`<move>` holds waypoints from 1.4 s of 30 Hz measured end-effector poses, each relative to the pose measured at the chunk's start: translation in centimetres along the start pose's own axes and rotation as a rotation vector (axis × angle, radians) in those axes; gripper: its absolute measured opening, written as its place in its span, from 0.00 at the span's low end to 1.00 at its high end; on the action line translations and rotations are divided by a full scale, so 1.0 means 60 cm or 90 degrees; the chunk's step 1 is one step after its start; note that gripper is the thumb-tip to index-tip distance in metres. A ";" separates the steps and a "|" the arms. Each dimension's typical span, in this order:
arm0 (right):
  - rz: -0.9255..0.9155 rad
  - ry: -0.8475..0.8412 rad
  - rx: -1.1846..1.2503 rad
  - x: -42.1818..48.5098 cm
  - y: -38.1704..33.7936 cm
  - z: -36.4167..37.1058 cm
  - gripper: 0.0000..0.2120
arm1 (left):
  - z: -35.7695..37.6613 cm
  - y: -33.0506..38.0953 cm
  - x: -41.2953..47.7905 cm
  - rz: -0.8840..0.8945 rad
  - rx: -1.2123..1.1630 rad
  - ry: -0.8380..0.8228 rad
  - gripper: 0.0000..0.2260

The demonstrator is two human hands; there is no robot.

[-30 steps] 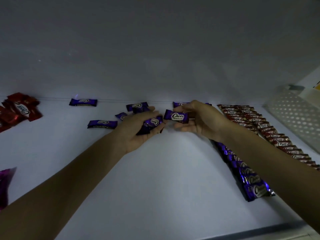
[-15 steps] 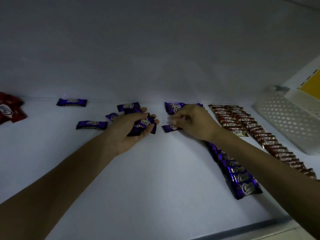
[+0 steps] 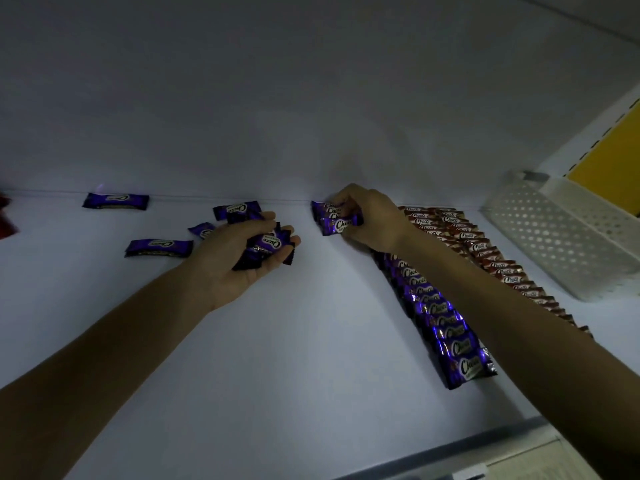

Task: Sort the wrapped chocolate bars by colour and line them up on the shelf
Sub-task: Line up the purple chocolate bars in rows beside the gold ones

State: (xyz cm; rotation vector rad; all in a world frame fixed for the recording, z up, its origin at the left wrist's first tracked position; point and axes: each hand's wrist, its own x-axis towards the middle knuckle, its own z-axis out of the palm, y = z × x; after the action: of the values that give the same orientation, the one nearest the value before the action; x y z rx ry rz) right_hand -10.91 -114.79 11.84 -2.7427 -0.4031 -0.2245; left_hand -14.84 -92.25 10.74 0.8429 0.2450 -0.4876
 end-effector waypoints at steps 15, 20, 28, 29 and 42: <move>0.016 0.022 -0.014 0.001 0.025 0.008 0.17 | 0.001 -0.001 0.002 0.004 -0.015 -0.007 0.03; -0.047 0.081 0.117 -0.015 -0.040 0.009 0.06 | 0.000 0.013 -0.007 -0.002 -0.089 -0.031 0.13; -0.136 0.058 0.050 -0.016 -0.134 0.052 0.20 | -0.013 0.017 -0.002 -0.022 -0.076 -0.075 0.19; -0.134 0.071 0.047 -0.014 -0.136 0.051 0.18 | -0.014 0.016 -0.001 -0.021 -0.056 -0.073 0.17; 0.095 0.038 0.617 -0.062 -0.090 -0.004 0.03 | 0.002 0.007 -0.005 -0.028 -0.067 0.024 0.11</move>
State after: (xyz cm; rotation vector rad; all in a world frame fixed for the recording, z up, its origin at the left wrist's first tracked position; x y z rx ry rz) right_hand -16.10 -110.96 13.08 -1.7942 -0.2024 -0.0430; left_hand -14.88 -92.03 11.18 0.7457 0.3220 -0.4958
